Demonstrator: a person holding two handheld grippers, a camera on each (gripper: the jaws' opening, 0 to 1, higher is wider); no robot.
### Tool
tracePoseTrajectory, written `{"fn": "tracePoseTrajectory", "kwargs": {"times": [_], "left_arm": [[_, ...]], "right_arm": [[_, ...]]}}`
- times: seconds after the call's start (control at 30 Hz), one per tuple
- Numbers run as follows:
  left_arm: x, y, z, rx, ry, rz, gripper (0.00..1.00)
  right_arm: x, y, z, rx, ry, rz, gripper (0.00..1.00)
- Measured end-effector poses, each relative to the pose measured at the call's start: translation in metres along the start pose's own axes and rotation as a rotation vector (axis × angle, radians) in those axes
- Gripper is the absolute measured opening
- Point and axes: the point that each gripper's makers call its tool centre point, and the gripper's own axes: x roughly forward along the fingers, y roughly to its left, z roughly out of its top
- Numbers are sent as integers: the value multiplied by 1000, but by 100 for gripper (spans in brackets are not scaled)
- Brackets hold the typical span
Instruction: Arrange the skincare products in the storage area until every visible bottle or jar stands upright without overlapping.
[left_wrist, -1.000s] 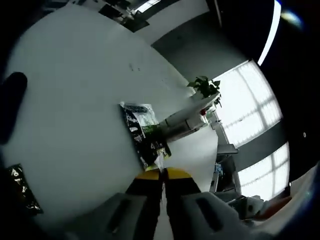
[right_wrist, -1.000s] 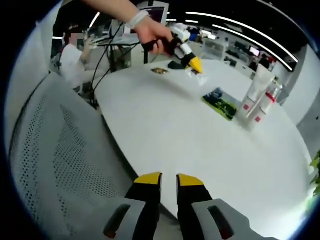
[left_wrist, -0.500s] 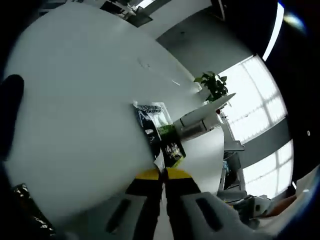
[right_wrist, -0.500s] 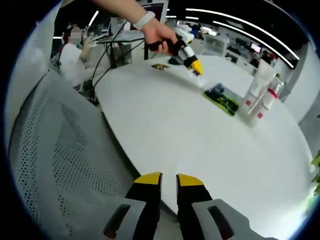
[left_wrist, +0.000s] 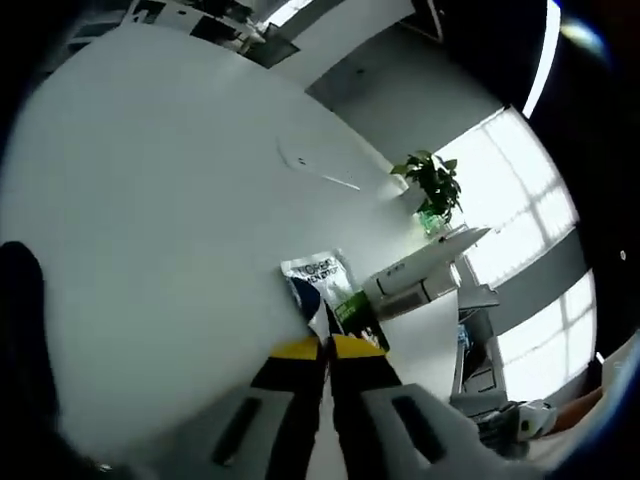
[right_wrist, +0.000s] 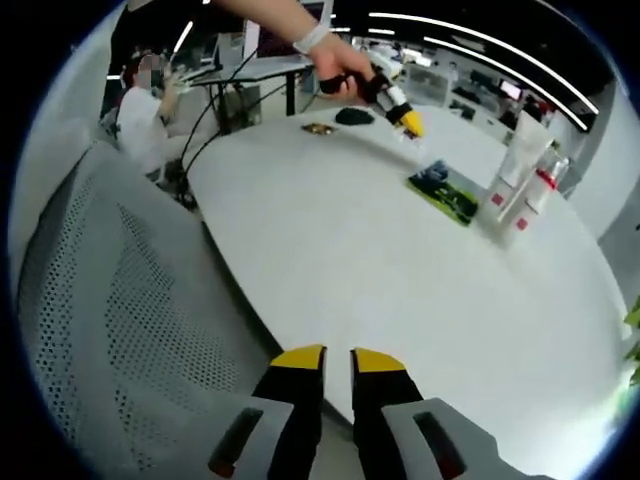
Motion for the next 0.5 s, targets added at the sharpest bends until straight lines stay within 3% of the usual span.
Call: {"fn": "tracePoseTrajectory", "kwargs": {"times": [0.1,0.17,0.2,0.27,0.5], "left_arm": [[5,4,3,35,2,6,0],[10,24,5,4,1,122,0],[11,28,2,-6,19,140,0],[17,21,-3,-58,38,73,0],[22,32,-2,-54,46,102,0]], "right_arm": [[1,0,-1,3,2,1,8],[1,1,-1,4,2,7,8],[1,1,0,5,2,9,8],[1,2,0,3,1,10,8],[1,2,-2,6,13,13,8]]}}
